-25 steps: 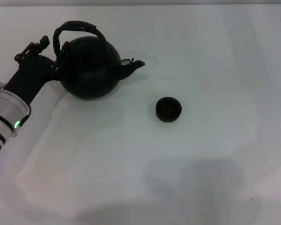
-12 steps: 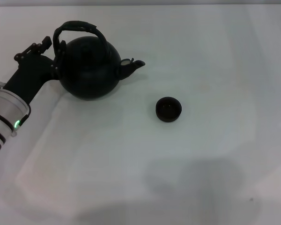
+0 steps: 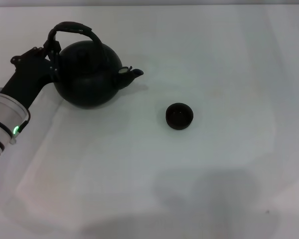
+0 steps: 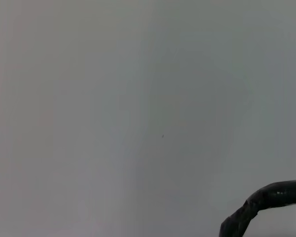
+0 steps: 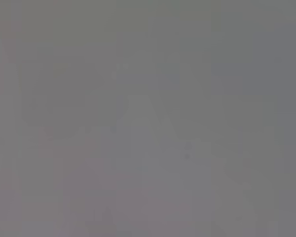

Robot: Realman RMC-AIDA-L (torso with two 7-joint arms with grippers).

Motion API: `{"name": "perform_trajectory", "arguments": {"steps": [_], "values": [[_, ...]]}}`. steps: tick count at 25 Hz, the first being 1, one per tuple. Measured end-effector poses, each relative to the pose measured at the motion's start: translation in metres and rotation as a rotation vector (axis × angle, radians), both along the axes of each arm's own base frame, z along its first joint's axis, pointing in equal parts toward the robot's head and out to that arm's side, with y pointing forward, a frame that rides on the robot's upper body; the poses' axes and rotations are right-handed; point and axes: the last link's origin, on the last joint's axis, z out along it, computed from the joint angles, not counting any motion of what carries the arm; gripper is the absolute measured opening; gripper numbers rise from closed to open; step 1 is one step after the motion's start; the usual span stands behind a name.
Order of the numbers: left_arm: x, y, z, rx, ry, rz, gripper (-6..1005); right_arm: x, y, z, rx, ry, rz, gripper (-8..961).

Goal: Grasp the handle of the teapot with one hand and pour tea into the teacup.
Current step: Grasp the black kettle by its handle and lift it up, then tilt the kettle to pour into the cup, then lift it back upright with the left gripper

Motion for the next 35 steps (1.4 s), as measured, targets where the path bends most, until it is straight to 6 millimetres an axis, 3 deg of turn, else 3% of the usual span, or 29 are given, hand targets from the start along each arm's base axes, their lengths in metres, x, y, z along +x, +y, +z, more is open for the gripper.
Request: {"name": "perform_trajectory", "arguments": {"steps": [6,12,17,23,35], "values": [[0.006,0.006,0.002,0.007,0.001,-0.024,103,0.0,0.0,0.0,0.002,0.003,-0.002,841],[0.025,0.021,0.006,0.026,0.054,-0.123,102,0.001,-0.001,-0.001,-0.001,0.005,-0.005,841],[0.048,0.031,-0.002,0.026,0.216,-0.277,103,0.002,-0.002,-0.002,-0.004,0.008,-0.007,841],[0.062,0.037,-0.007,0.01,0.243,-0.342,102,0.002,-0.002,-0.002,-0.001,0.01,-0.01,841],[0.064,0.03,-0.014,-0.022,0.305,-0.406,103,0.01,-0.002,0.003,0.02,0.029,-0.057,841]]}}
